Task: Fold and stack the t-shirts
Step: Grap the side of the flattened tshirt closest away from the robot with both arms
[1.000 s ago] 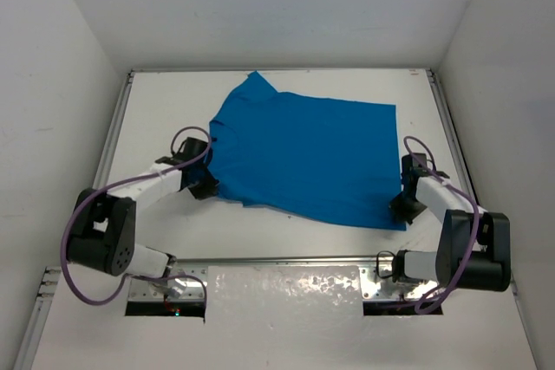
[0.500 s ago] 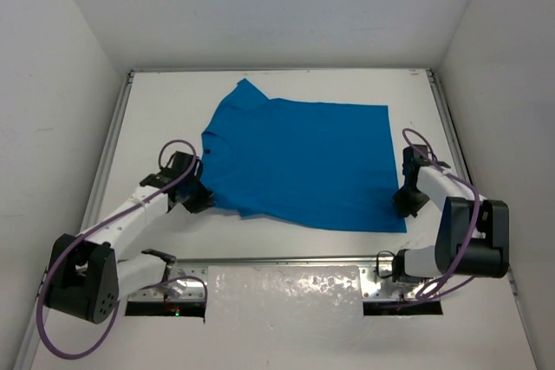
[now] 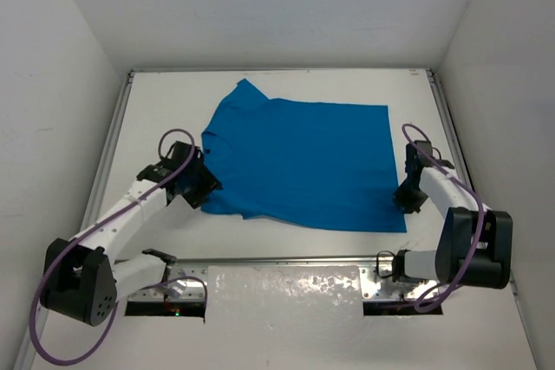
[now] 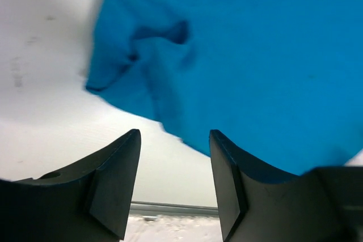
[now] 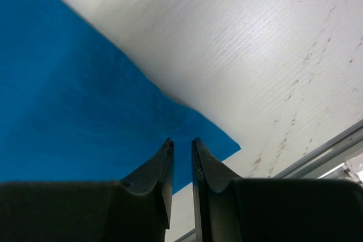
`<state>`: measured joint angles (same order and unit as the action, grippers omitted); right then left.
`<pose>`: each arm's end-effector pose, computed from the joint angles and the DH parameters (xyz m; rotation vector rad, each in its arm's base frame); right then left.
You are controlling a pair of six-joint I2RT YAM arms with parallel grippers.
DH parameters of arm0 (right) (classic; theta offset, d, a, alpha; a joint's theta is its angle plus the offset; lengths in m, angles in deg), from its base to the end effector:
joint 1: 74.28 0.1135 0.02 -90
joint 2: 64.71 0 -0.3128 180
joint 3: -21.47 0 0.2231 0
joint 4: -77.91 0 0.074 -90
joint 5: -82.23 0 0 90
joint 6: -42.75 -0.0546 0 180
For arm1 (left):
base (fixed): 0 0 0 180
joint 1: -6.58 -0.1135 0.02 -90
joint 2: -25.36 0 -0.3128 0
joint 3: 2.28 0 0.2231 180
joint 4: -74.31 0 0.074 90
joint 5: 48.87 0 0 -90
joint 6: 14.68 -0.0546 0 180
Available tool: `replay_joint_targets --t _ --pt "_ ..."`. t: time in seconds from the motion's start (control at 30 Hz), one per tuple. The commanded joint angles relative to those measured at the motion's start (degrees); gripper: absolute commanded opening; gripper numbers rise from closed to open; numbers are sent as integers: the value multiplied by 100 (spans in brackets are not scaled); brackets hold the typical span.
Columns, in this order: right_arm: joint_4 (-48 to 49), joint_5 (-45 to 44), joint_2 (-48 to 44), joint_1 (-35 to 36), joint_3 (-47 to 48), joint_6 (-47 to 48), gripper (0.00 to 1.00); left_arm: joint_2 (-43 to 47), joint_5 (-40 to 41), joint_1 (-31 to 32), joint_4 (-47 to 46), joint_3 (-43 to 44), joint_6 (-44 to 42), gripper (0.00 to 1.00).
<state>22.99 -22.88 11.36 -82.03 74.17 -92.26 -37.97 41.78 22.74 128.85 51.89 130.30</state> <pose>0.1717 -0.0377 0.2045 1.3024 2.5386 -0.2651 0.1508 -0.0431 0.2422 -0.9138 2.5824 -0.3596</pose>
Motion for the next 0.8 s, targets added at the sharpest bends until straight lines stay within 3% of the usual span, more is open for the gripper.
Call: replay_joint_targets --t 0.0,0.4,0.63,0.77 --pt "-103 61 -207 1 183 72 16 -47 -29 238 -228 204 249 48" --pt "-182 114 -576 54 -185 -68 12 -425 -11 335 -650 -121 417 33" --pt "-68 237 -708 45 -502 -280 29 -768 23 686 -1098 -437 742 31" --pt "169 254 -673 54 -572 -297 37 -1040 85 704 -1327 -447 716 35"
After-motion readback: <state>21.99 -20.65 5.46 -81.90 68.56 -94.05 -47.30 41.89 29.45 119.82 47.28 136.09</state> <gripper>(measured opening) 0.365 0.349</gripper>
